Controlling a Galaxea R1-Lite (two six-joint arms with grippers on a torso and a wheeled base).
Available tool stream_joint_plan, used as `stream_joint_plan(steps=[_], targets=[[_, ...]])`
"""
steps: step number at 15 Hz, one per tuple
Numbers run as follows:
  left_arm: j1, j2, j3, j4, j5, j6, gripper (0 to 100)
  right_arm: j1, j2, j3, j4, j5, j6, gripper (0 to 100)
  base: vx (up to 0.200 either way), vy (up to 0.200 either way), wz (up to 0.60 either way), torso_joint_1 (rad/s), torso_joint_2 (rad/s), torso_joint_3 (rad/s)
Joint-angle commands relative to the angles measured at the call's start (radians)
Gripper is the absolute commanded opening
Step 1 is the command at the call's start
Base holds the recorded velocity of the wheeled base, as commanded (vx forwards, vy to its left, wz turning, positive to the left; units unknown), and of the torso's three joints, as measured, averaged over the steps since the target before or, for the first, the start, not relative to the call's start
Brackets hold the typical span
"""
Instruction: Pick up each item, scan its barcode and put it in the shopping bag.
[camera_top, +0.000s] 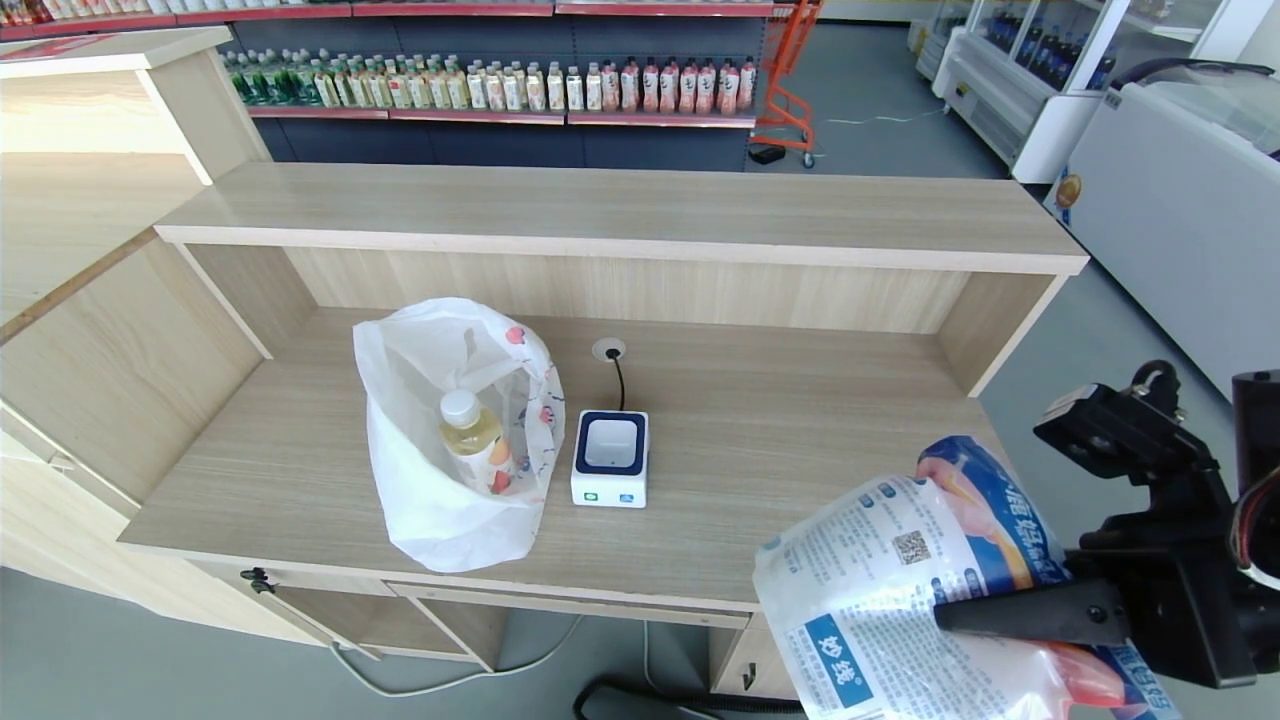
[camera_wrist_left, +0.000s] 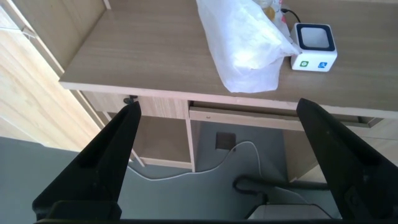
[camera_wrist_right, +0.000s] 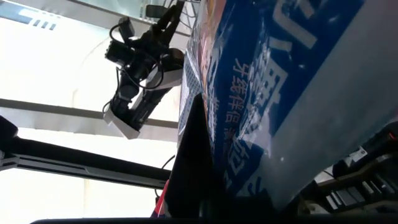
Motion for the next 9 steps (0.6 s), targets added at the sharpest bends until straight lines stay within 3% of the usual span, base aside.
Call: stream_joint_plan(steps=[1,9], targets=[[0.0,0.0,0.0,0.0,0.0,0.0,100,0.0,0.004,0.0,-0.002,0.0,-0.001,0,0.0,0.0,0.0,0.0,0.0,0.0],[0.0,0.0,0.0,0.0,0.0,0.0,100,-0.005,0.001,0.003,-0.004,0.0,-0.035,0,0.0,0.0,0.0,0.0,0.0,0.0]])
